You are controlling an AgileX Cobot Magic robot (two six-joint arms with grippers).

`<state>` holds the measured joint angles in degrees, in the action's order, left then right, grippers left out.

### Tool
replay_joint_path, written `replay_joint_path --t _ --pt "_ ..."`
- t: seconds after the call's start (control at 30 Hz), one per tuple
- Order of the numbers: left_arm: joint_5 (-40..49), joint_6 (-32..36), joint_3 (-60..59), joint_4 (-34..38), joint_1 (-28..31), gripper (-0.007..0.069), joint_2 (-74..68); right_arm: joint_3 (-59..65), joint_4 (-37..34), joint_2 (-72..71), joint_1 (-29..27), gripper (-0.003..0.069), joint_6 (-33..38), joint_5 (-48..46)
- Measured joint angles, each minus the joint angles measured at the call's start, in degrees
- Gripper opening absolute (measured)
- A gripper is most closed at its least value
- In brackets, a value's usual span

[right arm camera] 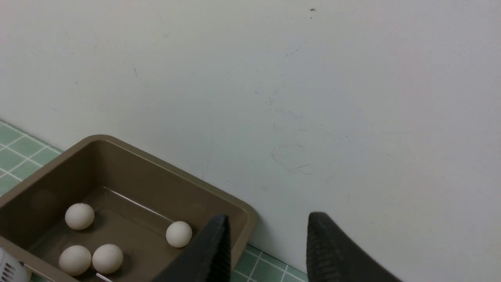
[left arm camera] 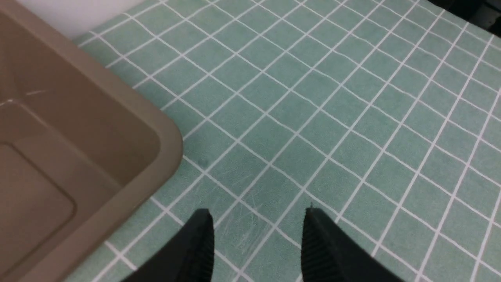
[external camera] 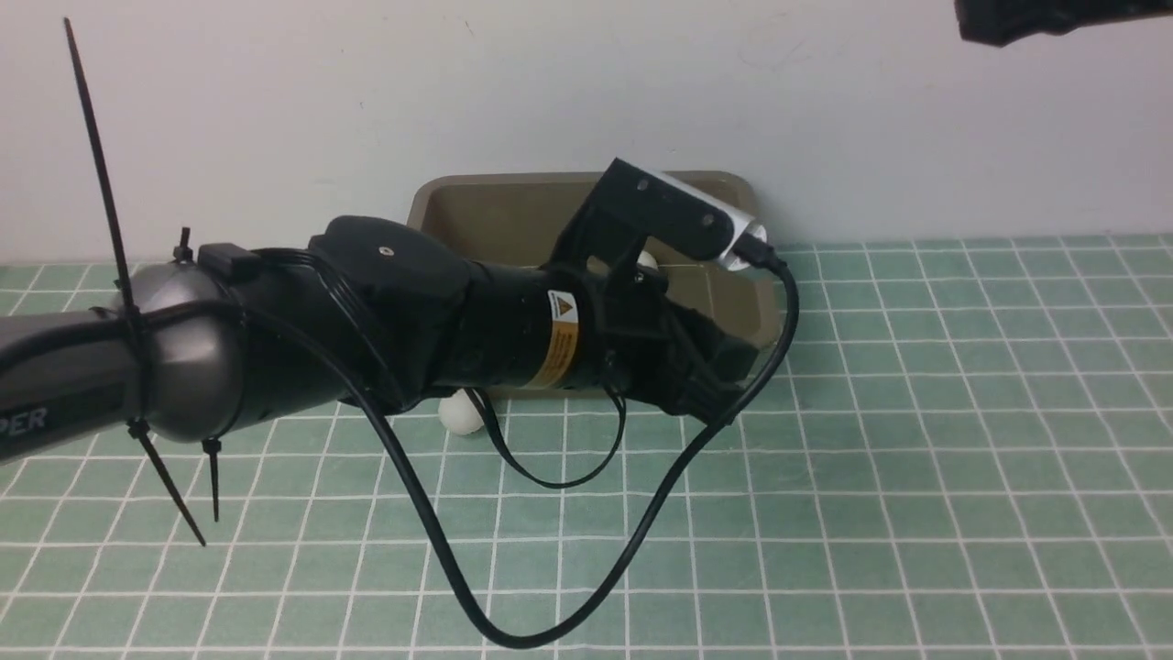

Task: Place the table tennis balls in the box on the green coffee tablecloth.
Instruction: 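Reach for and grasp a ping pong ball on the table beside the basket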

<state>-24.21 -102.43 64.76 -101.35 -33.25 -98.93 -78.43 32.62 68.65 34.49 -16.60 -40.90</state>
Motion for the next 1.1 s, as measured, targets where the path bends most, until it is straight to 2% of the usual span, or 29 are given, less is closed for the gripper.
replay_joint_path --t 0.1,0.2,0.27,0.3,0.33,0.37,0.43,0.47,0.5,0.63,0.8,1.1 --pt "0.6 2.0 0.0 0.0 0.0 0.0288 0.0 0.0 0.0 0.0 0.0 0.0261 -0.1 0.0" --pt "4.8 6.0 0.0 0.0 0.0 0.0288 0.0 0.0 0.0 0.0 0.0 0.0261 -0.1 -0.1" --pt "12.3 8.7 0.0 0.0 0.0 0.0288 0.0 0.0 0.0 0.0 0.0 0.0261 -0.1 -0.5" --pt "13.0 9.0 0.0 0.0 0.0 0.0288 0.0 0.0 0.0 0.0 0.0 0.0261 -0.1 -0.5" --pt "24.2 10.7 -0.1 0.2 0.0 0.0288 0.0 0.0 0.0 0.0 0.0 0.0261 -0.1 -0.9" --pt "24.2 10.7 -0.1 0.3 0.0 0.0288 0.0 0.0 0.0 0.0 0.0 0.0261 -0.1 -0.9" --pt "36.9 13.2 -0.8 0.9 0.0 0.0288 0.0 0.0 0.0 0.0 0.0 0.0261 -0.1 -1.2" --pt "37.6 13.2 -0.9 0.9 0.0 0.0288 0.0 0.0 0.0 0.0 0.0 0.0261 -0.1 -1.2" --pt "42.2 15.0 -1.3 1.5 0.0 0.0288 0.0 0.0 0.0 0.0 0.0 0.0261 -0.1 -1.4" --pt "55.2 24.7 -2.6 5.2 0.0 0.0288 0.0 0.0 0.0 0.0 0.0 0.0261 -0.1 -1.9" --pt "63.7 37.9 -2.8 16.9 0.0 0.0288 0.0 0.0 0.0 0.0 0.0 0.0261 -0.1 -1.9" --pt "65.9 61.1 -2.8 47.1 0.0 0.0288 0.2 0.0 0.0 0.0 0.0 0.0261 -0.1 -1.9"
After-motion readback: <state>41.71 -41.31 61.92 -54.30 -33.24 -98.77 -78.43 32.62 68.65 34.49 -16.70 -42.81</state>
